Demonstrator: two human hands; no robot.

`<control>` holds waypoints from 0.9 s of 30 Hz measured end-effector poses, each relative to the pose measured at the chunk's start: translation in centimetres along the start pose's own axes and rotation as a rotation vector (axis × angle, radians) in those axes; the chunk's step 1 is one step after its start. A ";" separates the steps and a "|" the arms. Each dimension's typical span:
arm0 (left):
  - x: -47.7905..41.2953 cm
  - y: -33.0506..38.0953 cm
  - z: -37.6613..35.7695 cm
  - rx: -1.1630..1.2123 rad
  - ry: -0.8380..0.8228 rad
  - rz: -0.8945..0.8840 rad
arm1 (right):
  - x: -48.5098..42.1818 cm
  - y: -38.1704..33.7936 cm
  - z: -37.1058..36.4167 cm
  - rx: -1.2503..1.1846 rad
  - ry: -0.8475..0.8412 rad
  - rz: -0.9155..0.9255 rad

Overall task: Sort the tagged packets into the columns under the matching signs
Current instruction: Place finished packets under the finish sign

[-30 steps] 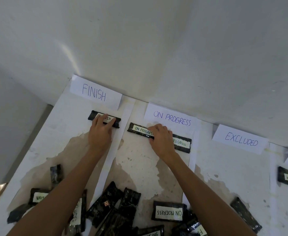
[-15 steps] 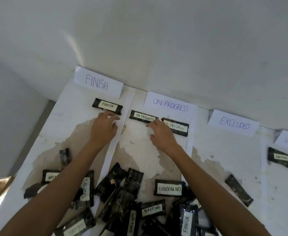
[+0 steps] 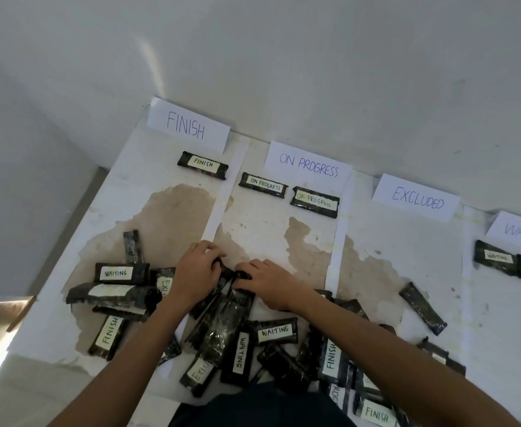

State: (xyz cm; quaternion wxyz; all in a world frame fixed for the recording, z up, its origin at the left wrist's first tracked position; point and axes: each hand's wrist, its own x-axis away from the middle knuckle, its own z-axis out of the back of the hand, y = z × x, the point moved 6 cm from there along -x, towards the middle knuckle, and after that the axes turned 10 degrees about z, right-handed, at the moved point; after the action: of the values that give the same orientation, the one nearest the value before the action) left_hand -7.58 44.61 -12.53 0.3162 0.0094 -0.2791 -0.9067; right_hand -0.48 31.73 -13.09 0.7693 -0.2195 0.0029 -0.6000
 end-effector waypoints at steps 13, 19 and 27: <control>4.8 1.0 -1.0 0.410 -0.204 0.217 | 4.3 2.8 1.0 -0.615 -0.019 -0.387; 4.6 2.4 -1.4 0.555 -0.336 0.327 | 7.2 2.6 1.0 -1.040 0.091 -0.558; 4.7 3.5 -1.5 0.647 -0.369 0.367 | 9.5 2.3 1.2 -1.188 0.392 -0.765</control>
State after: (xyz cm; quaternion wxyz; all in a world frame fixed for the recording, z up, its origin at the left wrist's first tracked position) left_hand -9.09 38.88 -11.32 0.3982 -0.1043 -0.5985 -0.6873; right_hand 4.60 23.73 -10.27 0.2425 -0.4738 0.3886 -0.7521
